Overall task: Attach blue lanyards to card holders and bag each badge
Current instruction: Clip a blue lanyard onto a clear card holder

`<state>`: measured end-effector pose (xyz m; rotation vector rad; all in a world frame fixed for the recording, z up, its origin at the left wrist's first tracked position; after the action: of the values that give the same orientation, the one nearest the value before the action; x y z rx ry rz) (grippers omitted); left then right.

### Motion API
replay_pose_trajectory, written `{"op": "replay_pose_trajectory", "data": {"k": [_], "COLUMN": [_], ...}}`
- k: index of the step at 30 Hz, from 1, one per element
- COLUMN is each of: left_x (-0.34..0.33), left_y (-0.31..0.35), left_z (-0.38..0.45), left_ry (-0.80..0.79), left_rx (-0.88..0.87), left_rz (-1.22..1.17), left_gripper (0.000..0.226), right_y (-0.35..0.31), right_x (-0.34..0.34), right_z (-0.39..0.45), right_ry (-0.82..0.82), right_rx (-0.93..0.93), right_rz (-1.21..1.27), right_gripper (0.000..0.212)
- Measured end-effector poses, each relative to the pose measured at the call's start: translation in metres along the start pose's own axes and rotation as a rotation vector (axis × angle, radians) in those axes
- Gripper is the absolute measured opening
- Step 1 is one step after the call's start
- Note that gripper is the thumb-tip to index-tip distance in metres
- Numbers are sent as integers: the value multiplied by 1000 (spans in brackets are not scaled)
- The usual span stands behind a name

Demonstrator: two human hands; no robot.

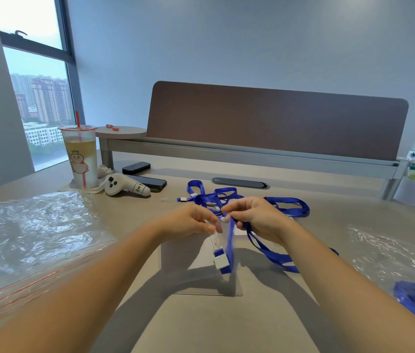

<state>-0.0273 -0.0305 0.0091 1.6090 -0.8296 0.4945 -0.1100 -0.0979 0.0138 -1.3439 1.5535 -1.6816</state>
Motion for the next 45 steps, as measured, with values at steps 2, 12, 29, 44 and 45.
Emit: {"op": "replay_pose_trajectory", "data": {"k": [2,12,29,44,45], "left_x": [-5,-13,27,51,52], "left_y": [3,11,-8,-23,-23], "left_z": [2,7,5,-15,-16], "left_ry": [-24,-49,364,612,624], "left_rx": [5,38,22,36,36], "left_rz": [8,-68,-141,-329,-333], "left_gripper": [24,33,7,7,4], "right_y": [-7,-24,-23,-19,-18], "right_x": [1,3,5,13,13], "right_z": [-1,-6,-8,-9,-8], "right_ry": [12,153,193,338,331], "right_rx": [44,195,177,123,114], "right_rz": [-41,-218,-243,-243,-243], "right_gripper": [18,25,6,25,20]}}
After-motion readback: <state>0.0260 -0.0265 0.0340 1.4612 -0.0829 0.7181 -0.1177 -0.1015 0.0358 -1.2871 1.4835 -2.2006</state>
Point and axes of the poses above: each hand's wrist, its own z-axis towards the middle knuckle, its own x-axis out of the back of the hand, y = z × x, the point moved 8 cm from there along z, towards the middle knuckle, and after that the axes turned 14 degrees about -y, right-handed, at the moved point
